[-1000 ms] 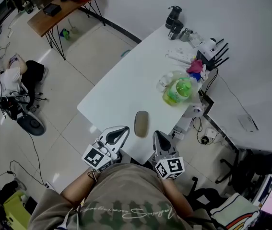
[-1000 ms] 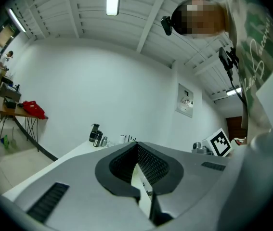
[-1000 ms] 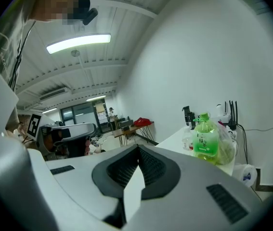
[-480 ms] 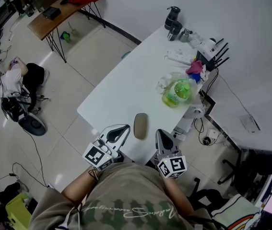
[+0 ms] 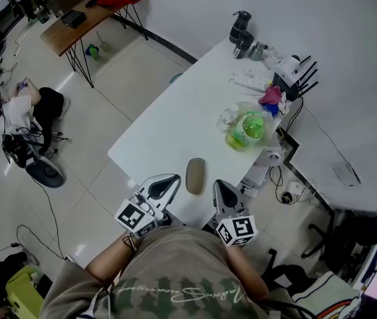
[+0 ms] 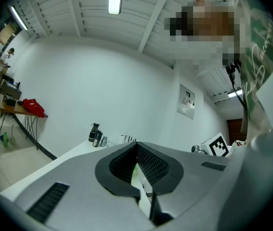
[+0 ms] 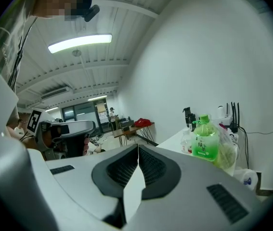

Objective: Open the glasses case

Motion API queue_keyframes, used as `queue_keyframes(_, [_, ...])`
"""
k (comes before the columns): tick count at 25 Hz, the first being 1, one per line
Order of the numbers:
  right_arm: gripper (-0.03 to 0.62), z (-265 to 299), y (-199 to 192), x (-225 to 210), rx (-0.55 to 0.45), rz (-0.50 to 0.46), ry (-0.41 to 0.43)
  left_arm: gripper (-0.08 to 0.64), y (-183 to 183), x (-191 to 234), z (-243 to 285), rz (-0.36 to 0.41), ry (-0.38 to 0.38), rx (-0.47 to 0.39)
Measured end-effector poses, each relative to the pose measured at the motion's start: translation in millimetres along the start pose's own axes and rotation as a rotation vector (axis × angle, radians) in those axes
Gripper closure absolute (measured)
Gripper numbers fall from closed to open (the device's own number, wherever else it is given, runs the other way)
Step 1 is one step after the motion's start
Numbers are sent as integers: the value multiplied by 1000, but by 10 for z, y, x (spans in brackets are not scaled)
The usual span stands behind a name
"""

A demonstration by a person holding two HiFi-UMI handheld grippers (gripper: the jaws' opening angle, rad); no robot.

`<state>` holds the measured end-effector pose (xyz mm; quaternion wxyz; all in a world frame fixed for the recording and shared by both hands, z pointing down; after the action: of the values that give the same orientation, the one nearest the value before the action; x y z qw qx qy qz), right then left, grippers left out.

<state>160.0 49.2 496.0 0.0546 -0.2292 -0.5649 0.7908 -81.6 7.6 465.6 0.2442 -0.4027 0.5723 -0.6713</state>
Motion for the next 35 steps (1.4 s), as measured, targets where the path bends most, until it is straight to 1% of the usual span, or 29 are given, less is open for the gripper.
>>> queue_keyframes(4, [584,-24,-20,-19,9,-18,-22,554,10,-31,-36,6,9,-4])
queue_keyframes(7, [584,-4,-77,-34,40,-12,-28,554,16,-37,-67,6,21,-4])
queue_keyframes(9, [580,25,-139,-52,65,9,-43,554,21,-37,-83,5,29,-7])
queue_keyframes(11, [490,80,-249,-90,96,66,-59,554,16,-42,-106,3,35,-8])
queue_keyframes(12, [434,126,-325,-120,116,102,-67,554,14,-41,-118,2,38,-7])
queue_keyframes(13, [352,184,-412,-154,142,132,-72,554,13,-37,-128,0,41,-5])
queue_keyframes(14, [319,253,-507,-190,174,147,-74,554,15,-29,-136,-1,44,-4])
queue_keyframes(15, [305,329,-607,-224,210,143,-74,554,18,-21,-143,-3,48,-3])
queue_keyframes(16, [271,410,-709,-258,249,126,-74,554,22,-16,-150,-5,52,-3])
queue_keyframes(18, [247,577,-929,-342,324,105,-80,554,33,-13,-167,-9,58,-6])
queue_keyframes(19, [233,661,-1045,-398,359,120,-86,554,39,-11,-177,-10,60,-9])
queue_keyframes(22, [232,910,-1358,-581,459,194,-109,554,26,24,-235,-12,72,1])
queue_keyframes(25, [232,1110,-1545,-709,533,221,-123,554,59,72,-274,-32,103,-4])
queue_keyframes(31, [232,1390,-1774,-793,627,297,-127,554,71,139,-334,-57,133,0])
queue_keyframes(33, [232,1459,-1852,-783,656,317,-117,554,60,154,-354,-64,138,8])
queue_keyframes(35, [233,1520,-1909,-774,671,356,-99,554,58,174,-360,-68,140,17])
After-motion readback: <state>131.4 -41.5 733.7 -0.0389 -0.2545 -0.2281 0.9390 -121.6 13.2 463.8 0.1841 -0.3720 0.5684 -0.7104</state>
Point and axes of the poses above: the fingertips, and each gripper's own axes: z forward along the fingers, x to its left, y out of its top, the point moved 10 cm from there along -z, backward along the fingers, and after that the axes turned 4 degrees about z, right-handed, at the moved point
